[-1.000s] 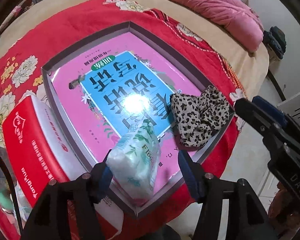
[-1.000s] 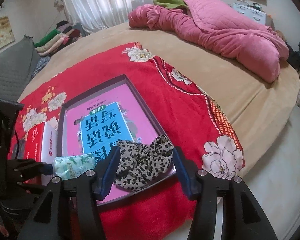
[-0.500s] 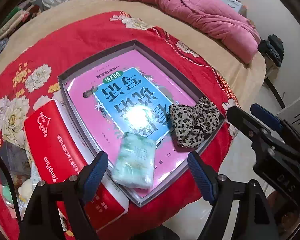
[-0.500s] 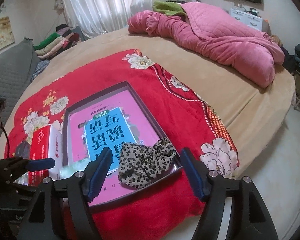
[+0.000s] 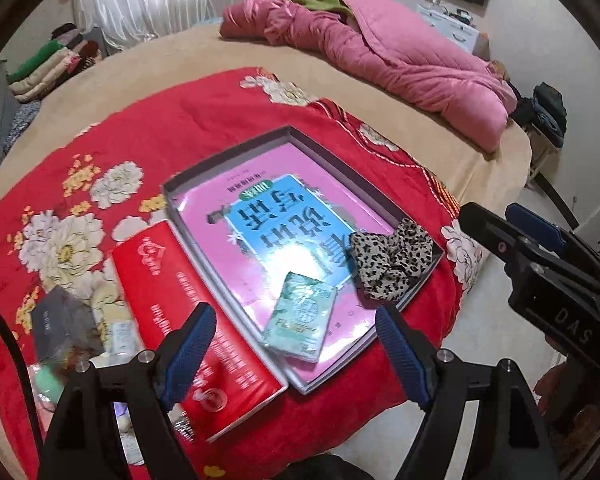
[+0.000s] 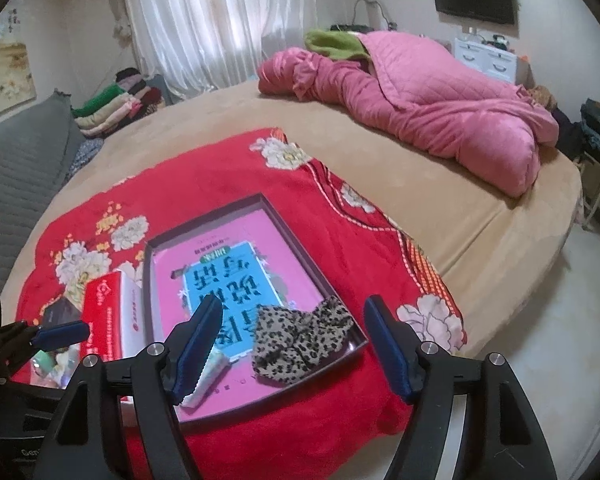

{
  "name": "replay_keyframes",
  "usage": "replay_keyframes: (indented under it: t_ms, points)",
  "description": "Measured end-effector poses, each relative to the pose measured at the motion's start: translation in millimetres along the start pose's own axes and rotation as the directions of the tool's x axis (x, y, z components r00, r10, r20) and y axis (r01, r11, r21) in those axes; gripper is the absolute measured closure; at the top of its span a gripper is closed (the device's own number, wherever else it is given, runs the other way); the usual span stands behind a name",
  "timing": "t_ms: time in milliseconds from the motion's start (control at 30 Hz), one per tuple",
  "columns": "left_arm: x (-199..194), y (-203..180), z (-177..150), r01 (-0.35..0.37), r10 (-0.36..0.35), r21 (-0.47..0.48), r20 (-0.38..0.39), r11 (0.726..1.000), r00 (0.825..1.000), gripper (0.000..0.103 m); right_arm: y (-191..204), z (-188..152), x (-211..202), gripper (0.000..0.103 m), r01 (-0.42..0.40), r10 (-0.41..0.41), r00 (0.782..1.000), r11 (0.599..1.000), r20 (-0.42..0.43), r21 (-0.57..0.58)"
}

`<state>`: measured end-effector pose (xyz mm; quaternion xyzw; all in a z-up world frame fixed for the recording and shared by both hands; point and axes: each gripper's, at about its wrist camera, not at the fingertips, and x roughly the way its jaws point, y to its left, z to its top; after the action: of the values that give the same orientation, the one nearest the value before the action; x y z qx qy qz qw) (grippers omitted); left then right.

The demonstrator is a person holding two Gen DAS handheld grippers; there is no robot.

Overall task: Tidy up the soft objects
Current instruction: 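Move both open grippers back over the pile of items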

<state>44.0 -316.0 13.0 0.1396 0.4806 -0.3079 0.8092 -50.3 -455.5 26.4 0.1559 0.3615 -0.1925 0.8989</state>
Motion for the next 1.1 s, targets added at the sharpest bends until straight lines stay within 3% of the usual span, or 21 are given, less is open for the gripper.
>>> replay_keyframes:
  t_ms: [267, 600, 1100]
  points:
    - [-32, 33, -17, -0.035, 0.038, -0.05, 0.044, 0.998, 0.998, 0.022, 38, 4, -22, 0.028, -0.065, 0.068, 0.996, 0.996, 0.052, -0.057]
    - [-70, 110, -58, -0.064, 0.076, -0.196, 0.056, 0.978, 0.996, 0.021, 103, -1, -34, 0.028, -0.15, 0.16, 0.985, 0.977, 0.057, -0.15]
    - [-110, 250, -136, -0.177, 0.208, -0.447, 0.022, 0.877, 0.978, 0.02, 189, -29, -43, 0.028, -0.252, 0.263, 0.965, 0.914, -0.008, -0.318]
